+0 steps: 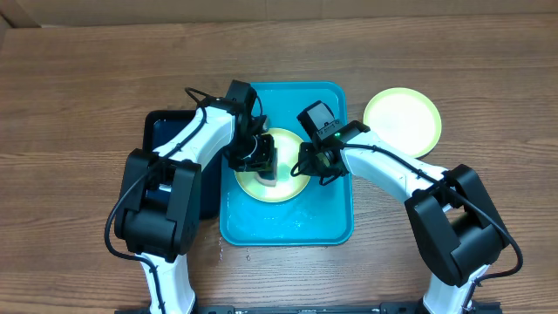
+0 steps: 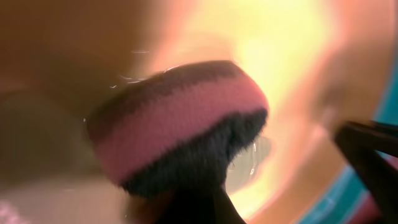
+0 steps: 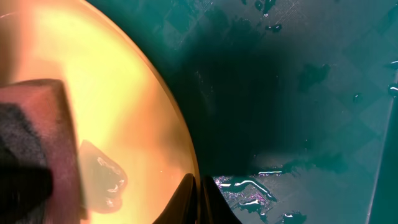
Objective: Clean dirty plates on tray and stack at the side
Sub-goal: 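Continue scrubbing the yellow plate with the sponge in left gripper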
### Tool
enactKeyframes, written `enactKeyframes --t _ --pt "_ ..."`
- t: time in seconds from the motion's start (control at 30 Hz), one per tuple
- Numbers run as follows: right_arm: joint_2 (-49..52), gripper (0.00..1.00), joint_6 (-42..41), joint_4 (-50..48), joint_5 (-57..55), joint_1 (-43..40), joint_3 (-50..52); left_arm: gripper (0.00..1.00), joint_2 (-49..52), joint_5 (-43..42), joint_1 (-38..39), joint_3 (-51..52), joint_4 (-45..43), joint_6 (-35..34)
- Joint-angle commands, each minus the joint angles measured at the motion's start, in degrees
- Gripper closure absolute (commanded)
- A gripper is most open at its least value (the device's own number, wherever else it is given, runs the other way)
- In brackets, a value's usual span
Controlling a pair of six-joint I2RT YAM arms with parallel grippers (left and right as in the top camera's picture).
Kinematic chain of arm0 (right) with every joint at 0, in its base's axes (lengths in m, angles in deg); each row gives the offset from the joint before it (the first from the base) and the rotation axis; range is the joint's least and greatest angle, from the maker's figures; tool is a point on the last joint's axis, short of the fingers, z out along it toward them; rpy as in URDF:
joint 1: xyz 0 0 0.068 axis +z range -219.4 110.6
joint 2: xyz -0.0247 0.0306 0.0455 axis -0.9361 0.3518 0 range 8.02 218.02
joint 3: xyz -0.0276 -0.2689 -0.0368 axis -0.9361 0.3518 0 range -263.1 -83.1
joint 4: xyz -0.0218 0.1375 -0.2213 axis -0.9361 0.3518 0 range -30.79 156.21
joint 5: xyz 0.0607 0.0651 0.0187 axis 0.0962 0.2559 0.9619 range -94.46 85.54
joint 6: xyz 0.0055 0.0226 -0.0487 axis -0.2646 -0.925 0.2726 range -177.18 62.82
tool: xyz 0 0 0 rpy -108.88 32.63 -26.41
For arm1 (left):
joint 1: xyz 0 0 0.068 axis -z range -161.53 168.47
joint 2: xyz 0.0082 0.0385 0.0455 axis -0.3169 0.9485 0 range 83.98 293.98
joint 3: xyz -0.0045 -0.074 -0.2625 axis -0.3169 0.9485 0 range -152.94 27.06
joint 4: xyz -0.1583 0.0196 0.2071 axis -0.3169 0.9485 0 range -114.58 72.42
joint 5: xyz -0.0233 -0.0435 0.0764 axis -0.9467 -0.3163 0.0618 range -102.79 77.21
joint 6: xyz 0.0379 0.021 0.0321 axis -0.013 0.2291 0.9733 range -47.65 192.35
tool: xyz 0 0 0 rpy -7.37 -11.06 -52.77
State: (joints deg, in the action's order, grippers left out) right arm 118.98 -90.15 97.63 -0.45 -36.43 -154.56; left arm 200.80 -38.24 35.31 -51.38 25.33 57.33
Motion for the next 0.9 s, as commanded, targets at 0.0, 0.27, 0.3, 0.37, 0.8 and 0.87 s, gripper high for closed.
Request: enactKeyframes --t 0.0,0.27,0.3,0.37,0.8,0.87 --pt "0.28 0.96 0.39 -0.42 1.03 0.46 0.59 0.96 -2.01 -8.7 -0.37 -3.67 0.94 2.95" --pt "0.28 0.96 0.39 -0.42 1.05 0.46 0.59 0.96 -12.92 -0.2 -4.74 -5.95 6.23 3.5" --pt "0.28 0.96 0.39 -0.42 1.05 0.46 0.59 0.96 -14.01 1.25 -5.4 -5.95 7.21 3.5" --pt "0.28 0.96 0.39 -0.44 1.03 0.46 0.59 0.96 -15.72 3.76 -6.51 -5.95 8.94 3.45" --pt "0.28 0.96 0.35 -1.16 2.93 0.46 0.59 0.96 -10.69 11.08 -3.28 0.57 2.67 -0.59" --pt "0.28 0.96 0.35 -1.57 4.09 0.46 0.59 0.96 -8.57 11.04 -2.97 0.7 2.32 -0.61"
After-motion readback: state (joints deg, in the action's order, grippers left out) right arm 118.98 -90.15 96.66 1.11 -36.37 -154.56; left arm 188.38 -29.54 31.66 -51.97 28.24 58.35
